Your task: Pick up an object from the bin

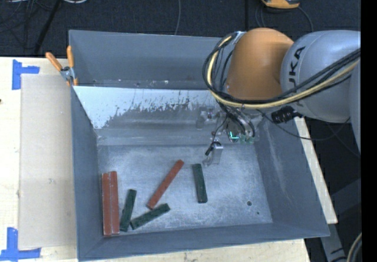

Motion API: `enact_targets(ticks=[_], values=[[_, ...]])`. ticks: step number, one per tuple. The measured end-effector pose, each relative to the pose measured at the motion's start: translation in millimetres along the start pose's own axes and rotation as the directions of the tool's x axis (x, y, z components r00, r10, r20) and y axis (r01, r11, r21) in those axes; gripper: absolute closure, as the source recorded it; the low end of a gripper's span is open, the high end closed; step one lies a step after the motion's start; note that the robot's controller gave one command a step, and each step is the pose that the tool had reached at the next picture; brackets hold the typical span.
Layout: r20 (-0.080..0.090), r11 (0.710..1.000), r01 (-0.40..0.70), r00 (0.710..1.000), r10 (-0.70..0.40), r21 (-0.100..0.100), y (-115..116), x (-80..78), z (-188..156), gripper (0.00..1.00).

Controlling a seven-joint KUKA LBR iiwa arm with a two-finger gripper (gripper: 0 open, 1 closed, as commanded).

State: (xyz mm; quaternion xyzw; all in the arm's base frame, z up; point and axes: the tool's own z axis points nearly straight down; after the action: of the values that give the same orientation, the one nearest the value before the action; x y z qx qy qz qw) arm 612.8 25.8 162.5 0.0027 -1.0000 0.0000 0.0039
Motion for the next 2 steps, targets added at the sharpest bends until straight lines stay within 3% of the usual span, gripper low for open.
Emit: enact_targets(ticks=[1, 2], values=[[0.008, 0.921, 0.389, 0.921, -0.389, 0.002, 28, 73.7, 92, 0.0], [0.012, 0.891, 0.454, 0.891, -0.454, 0.002, 89, 44.4, 71, 0.0]])
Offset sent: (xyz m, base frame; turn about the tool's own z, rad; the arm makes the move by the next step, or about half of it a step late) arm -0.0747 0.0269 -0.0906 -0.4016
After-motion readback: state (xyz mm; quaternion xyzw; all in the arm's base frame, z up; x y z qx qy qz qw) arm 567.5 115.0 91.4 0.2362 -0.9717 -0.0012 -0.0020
